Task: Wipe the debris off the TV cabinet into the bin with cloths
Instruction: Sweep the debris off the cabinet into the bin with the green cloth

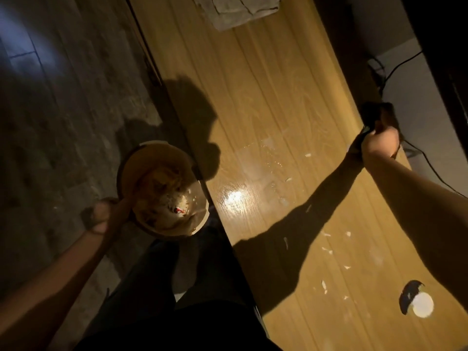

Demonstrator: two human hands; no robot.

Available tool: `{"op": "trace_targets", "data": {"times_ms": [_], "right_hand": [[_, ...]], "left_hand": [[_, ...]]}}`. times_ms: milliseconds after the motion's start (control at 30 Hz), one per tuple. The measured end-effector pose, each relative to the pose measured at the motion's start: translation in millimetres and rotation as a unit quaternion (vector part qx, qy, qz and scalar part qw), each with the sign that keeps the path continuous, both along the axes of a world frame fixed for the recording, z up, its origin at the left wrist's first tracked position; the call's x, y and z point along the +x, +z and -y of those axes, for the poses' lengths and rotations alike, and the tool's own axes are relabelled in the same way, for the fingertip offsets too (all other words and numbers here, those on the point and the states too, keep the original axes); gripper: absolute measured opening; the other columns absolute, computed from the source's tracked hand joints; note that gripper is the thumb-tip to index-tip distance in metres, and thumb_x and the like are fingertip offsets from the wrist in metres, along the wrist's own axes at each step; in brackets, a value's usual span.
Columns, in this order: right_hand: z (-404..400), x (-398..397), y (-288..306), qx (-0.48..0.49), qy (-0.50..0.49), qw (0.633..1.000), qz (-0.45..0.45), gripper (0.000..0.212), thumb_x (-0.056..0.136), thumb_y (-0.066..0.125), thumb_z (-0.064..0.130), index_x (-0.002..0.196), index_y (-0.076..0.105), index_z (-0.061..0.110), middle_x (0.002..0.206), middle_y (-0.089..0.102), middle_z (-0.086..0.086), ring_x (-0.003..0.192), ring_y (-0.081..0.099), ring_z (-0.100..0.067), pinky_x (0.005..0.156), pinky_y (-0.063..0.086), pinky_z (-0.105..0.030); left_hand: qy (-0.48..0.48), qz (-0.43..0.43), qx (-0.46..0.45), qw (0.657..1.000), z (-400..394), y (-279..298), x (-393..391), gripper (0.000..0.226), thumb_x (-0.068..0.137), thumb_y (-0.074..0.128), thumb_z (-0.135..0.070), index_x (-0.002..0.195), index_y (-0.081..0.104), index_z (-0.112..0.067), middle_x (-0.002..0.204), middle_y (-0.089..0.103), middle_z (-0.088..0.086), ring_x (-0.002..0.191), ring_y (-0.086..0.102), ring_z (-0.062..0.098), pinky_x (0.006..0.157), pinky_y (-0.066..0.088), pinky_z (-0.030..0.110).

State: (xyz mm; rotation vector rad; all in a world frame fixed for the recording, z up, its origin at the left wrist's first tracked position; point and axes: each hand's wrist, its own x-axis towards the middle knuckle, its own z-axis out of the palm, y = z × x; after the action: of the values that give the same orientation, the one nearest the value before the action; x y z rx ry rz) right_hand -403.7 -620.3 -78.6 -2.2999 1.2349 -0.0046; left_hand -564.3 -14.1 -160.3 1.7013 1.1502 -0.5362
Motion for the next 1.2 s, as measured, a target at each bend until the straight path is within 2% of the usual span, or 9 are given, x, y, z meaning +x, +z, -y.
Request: {"op": "trace_targets", "data": {"times_ms": [100, 267, 367, 500, 733, 867, 967, 1100, 1200], "right_hand": [[-22, -10, -1, -0.043, 0.037, 0.997, 0.048, 0.048, 0.103, 0.050, 0.011, 0.147, 0.056, 0.029, 0.148, 0.059, -0.001, 0.139, 0.050, -0.021, 0.120, 0.032, -0.029], [-72, -25, -1, -0.077, 0.159, 0.981, 0.081, 0.059, 0.097, 0.052, 0.001, 0.147, 0.056, 0.032, 0.161, 0.043, 0.005, 0.150, 0.038, -0.016, 0.124, 0.015, -0.023], [-111, -33, -3, -0.067, 0.202, 0.974, 0.082, 0.057, 0.098, 0.054, 0.001, 0.148, 0.055, 0.029, 0.164, 0.039, 0.003, 0.151, 0.036, -0.019, 0.127, 0.015, -0.029], [-167, -47, -4, -0.048, 0.233, 0.967, 0.086, 0.057, 0.098, 0.056, 0.000, 0.148, 0.055, 0.028, 0.164, 0.039, 0.001, 0.151, 0.037, -0.020, 0.123, 0.013, -0.024], [-267, -83, 1, -0.028, 0.311, 0.942, 0.118, 0.064, 0.088, 0.059, -0.010, 0.144, 0.060, 0.022, 0.159, 0.046, -0.006, 0.146, 0.045, -0.024, 0.125, 0.029, -0.034], [-330, -109, 5, -0.001, 0.368, 0.921, 0.129, 0.067, 0.084, 0.060, -0.013, 0.141, 0.063, 0.021, 0.155, 0.052, -0.009, 0.143, 0.050, -0.027, 0.123, 0.033, -0.039], [-368, -128, 10, 0.055, 0.416, 0.899, 0.129, 0.066, 0.083, 0.058, -0.016, 0.139, 0.065, 0.017, 0.152, 0.054, -0.011, 0.142, 0.051, -0.028, 0.123, 0.032, -0.037], [-412, -153, 14, 0.136, 0.454, 0.874, 0.108, 0.061, 0.089, 0.059, -0.015, 0.140, 0.064, 0.018, 0.155, 0.051, -0.006, 0.145, 0.047, -0.023, 0.126, 0.026, -0.030], [-430, -165, 14, 0.166, 0.423, 0.885, 0.101, 0.059, 0.093, 0.057, -0.012, 0.142, 0.061, 0.021, 0.158, 0.048, -0.003, 0.148, 0.042, -0.019, 0.127, 0.024, -0.030]], "left_hand": [[0.028, 0.001, 0.039, 0.999, 1, -5, -3, 0.032, 0.093, 0.069, -0.011, 0.103, 0.065, 0.019, 0.091, 0.062, 0.020, 0.075, 0.062, 0.028, 0.086, 0.051, 0.046], [0.030, -0.003, 0.044, 0.999, 8, -4, -9, 0.032, 0.096, 0.063, -0.007, 0.107, 0.060, 0.024, 0.068, 0.056, 0.007, 0.060, 0.055, 0.014, 0.070, 0.048, 0.033], [0.004, 0.007, 0.079, 0.997, 11, 6, -9, 0.028, 0.088, 0.072, -0.025, 0.080, 0.068, 0.001, 0.073, 0.063, 0.019, 0.066, 0.065, 0.022, 0.070, 0.057, 0.034], [-0.024, -0.010, 0.086, 0.996, 10, 17, -8, 0.033, 0.081, 0.075, -0.045, 0.061, 0.061, -0.022, 0.062, 0.062, 0.004, 0.062, 0.060, 0.021, 0.057, 0.046, 0.027], [-0.019, -0.017, 0.092, 0.995, 9, 31, -5, 0.058, 0.068, 0.082, -0.051, 0.102, 0.075, -0.004, 0.100, 0.072, 0.021, 0.089, 0.068, 0.033, 0.070, 0.045, 0.032], [-0.026, -0.014, 0.087, 0.996, 10, 46, -4, 0.057, 0.056, 0.082, -0.058, 0.082, 0.072, -0.008, 0.082, 0.067, 0.012, 0.069, 0.061, 0.022, 0.057, 0.043, 0.028], [-0.020, -0.009, 0.051, 0.998, 11, 52, -6, 0.044, 0.067, 0.086, -0.041, 0.088, 0.072, -0.005, 0.081, 0.066, 0.011, 0.066, 0.063, 0.021, 0.052, 0.043, 0.025], [0.005, 0.004, 0.006, 1.000, 18, 52, -12, 0.029, 0.072, 0.087, -0.029, 0.072, 0.062, -0.013, 0.071, 0.065, 0.008, 0.058, 0.062, 0.016, 0.043, 0.044, 0.021], [0.001, 0.005, 0.007, 1.000, 17, 54, -20, 0.028, 0.076, 0.083, -0.023, 0.068, 0.058, -0.014, 0.069, 0.062, 0.007, 0.059, 0.060, 0.016, 0.053, 0.048, 0.023]]}}
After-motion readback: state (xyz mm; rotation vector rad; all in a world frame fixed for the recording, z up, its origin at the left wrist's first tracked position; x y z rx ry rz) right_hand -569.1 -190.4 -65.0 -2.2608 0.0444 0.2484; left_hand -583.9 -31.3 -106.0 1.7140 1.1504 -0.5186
